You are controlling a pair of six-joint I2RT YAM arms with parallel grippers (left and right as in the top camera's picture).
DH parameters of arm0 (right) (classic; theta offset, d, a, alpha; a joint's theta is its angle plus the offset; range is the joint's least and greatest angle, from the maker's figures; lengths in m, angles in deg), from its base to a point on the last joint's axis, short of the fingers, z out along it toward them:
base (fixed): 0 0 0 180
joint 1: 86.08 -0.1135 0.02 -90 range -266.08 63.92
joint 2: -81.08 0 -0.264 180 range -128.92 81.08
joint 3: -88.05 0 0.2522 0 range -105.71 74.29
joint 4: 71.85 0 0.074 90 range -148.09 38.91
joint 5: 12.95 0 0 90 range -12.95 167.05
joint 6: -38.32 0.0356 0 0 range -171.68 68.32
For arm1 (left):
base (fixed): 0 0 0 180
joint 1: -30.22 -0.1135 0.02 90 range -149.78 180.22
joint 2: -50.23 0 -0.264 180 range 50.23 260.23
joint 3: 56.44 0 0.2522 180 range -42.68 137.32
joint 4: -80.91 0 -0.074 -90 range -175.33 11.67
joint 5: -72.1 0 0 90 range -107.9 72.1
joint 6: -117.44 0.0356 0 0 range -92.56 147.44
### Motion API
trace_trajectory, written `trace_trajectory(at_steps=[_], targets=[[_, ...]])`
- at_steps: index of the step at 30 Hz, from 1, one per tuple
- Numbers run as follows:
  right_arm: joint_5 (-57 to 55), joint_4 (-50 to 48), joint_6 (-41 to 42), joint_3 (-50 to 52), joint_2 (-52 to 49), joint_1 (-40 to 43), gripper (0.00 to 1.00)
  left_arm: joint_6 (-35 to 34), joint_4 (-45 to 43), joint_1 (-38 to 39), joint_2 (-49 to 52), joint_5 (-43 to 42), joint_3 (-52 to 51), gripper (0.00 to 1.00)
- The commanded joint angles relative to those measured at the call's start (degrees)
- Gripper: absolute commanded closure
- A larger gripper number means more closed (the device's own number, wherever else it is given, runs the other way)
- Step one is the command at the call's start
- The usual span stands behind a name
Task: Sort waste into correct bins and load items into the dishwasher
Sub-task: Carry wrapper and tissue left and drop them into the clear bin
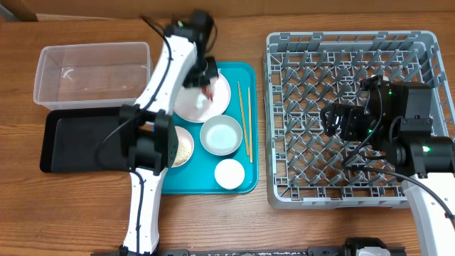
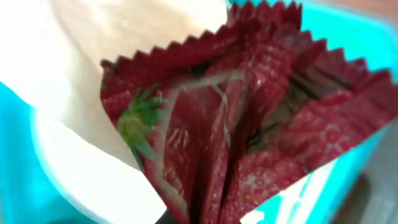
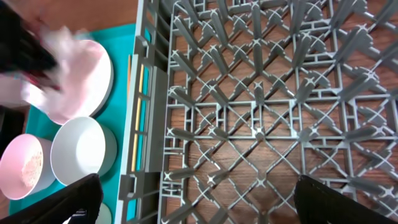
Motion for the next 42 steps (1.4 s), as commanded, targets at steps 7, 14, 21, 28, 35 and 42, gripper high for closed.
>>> trace_trajectory(at_steps=[7,14,21,28,35,42], targets=[[0.3,-0.5,0.2,-1.3,0.2,0.3,0.00,-2.4,12.5,-14.5,-1.8,0.1,22.1,0.96],[0.4,-0.5,0.2,-1.3,0.2,0.3,0.00,-13.6,4.0,-22.1,-1.7,3.0,11.3,0.92],[0.4,-0.5,0.2,-1.3,0.2,0.3,0.00,-10.3,-0.5,-22.7,-1.8,3.0,5.0,0.07],[0.4,-0.5,0.2,-1.3,0.2,0.3,0.00,5.0,13.6,-24.2,-4.3,1.3,24.0,0.04],[0.6,-0.6,3.6,-1.3,0.2,0.3,0.00,19.7,16.3,-21.1,-13.3,-15.1,25.1,0.10],[0.8,-0.6,4.5,-1.3,0.2,0.3,0.00,22.3,16.3,-19.0,-30.6,-14.5,3.8,0.10]])
